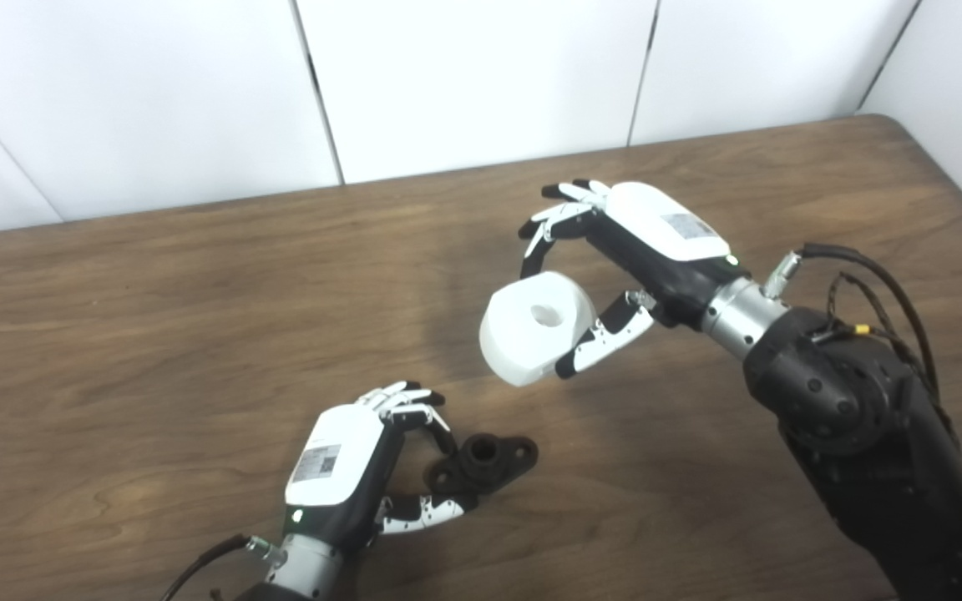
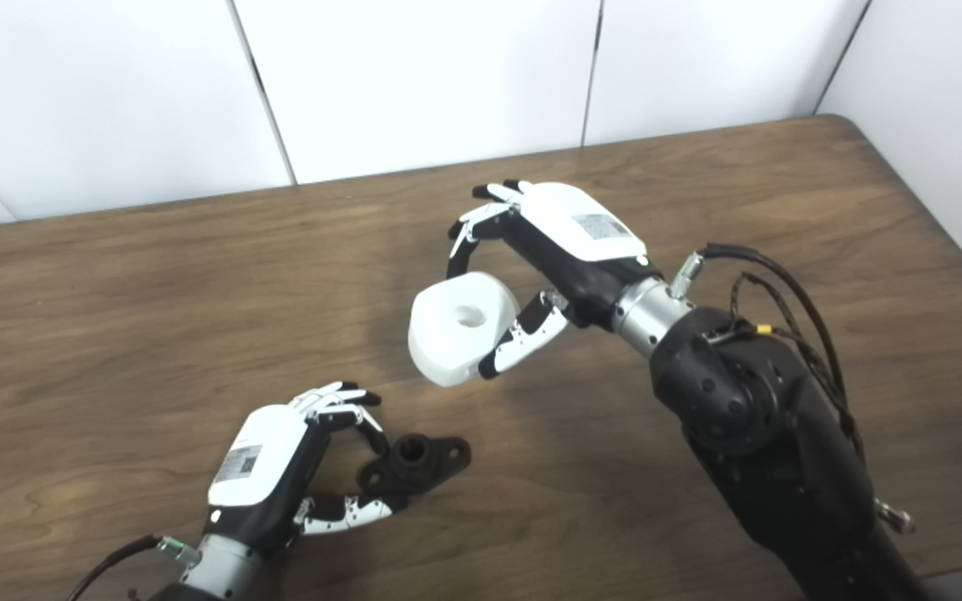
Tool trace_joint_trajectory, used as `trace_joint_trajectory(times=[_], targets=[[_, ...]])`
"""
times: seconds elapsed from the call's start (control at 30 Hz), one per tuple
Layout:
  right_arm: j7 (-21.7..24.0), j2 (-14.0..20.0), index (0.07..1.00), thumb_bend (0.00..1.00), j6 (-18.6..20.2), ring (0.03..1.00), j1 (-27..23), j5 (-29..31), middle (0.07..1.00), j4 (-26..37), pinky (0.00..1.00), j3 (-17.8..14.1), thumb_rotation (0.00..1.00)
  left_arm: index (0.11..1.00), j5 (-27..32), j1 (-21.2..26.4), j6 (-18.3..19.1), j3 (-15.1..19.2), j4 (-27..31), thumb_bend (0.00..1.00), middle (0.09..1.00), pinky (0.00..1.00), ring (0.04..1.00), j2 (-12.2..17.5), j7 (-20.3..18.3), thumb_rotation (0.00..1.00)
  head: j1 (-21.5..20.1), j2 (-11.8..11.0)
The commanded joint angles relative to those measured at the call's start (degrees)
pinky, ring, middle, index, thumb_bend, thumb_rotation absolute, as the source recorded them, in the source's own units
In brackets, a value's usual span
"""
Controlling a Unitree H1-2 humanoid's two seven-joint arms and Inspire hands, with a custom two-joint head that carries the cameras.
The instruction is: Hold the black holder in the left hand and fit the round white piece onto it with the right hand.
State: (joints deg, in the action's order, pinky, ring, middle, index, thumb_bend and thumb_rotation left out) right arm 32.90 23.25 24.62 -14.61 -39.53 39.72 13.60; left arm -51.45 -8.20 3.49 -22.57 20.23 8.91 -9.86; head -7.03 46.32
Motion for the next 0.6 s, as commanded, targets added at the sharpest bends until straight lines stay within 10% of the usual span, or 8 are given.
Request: trace_joint_trajectory(times=[0.0,0.57], targets=[[0.35,-0.46,0.481,0.52,-0.13,0.942,-1.43,-0.08,0.782,2.93,1.00,-0.61,0.13,0.487,-0.07,-0.11,0.76,-0.80,-0.65,0.52,0.790,0.85,0.870,-0.07,-1.92,0.05,0.01,0.10],[5.49,-2.23,0.481,0.52,-1.06,0.929,0.02,-1.33,0.773,6.43,1.00,0.16,0.14,0.487,-0.16,0.65,1.62,-1.14,-0.99,0.52,0.786,0.84,0.865,-0.56,-2.24,0.05,0.57,0.81]])
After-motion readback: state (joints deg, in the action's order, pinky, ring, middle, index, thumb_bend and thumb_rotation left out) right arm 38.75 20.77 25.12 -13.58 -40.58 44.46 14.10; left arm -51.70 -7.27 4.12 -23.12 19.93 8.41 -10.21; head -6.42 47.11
